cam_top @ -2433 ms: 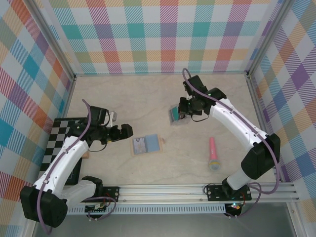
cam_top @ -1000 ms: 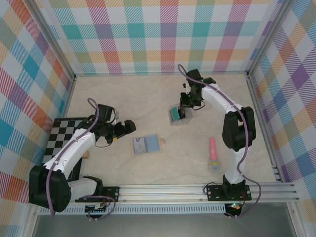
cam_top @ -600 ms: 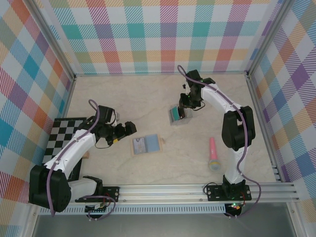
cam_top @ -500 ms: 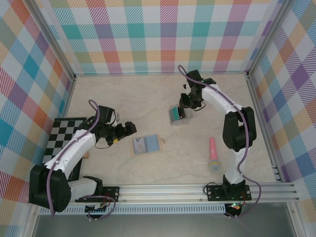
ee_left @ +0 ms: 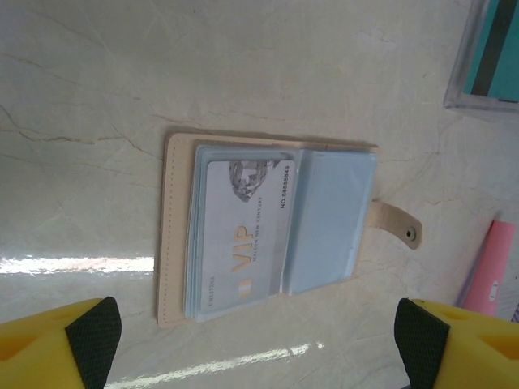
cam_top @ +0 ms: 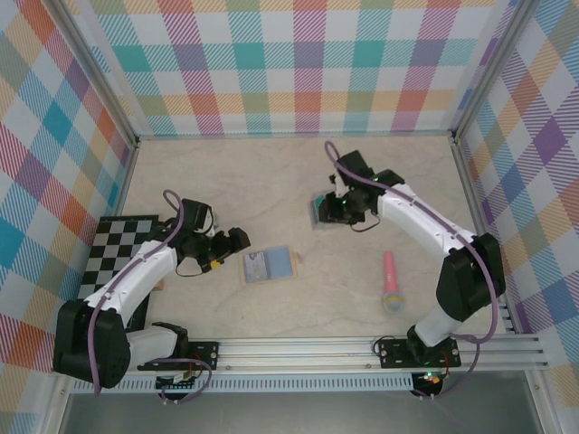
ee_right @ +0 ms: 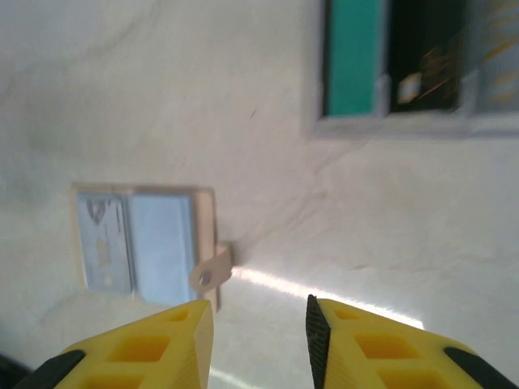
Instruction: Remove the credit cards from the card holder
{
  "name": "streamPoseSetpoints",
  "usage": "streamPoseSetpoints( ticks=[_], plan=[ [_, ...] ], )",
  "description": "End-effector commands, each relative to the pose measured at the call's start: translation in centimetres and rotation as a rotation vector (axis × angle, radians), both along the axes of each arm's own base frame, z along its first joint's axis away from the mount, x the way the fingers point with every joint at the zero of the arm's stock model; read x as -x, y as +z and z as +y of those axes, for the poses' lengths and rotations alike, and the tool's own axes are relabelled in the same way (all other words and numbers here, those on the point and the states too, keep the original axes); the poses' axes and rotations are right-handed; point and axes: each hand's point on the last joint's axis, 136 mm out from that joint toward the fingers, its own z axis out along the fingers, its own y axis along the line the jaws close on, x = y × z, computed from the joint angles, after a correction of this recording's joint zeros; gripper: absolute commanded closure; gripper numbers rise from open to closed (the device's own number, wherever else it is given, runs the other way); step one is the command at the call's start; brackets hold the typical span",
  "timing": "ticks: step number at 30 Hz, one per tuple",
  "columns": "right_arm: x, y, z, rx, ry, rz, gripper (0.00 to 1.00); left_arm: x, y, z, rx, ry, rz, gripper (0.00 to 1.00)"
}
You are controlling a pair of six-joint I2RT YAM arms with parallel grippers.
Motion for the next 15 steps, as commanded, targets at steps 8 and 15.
streamPoseSetpoints(
  ticks=[8, 15],
  plan=[
    [4.6, -4.0, 7.2, 0.074, 0.160, 0.073, 0.64, 0.8, -2.6, -3.4, -0.030, -0.032, 0.082, 0.28],
    [3.6, -5.7, 9.4, 0.094, 0.195, 0.083, 0.65, 1.0, -4.3, -2.7, -0.090, 0.013, 0.131, 0.46]
  ],
)
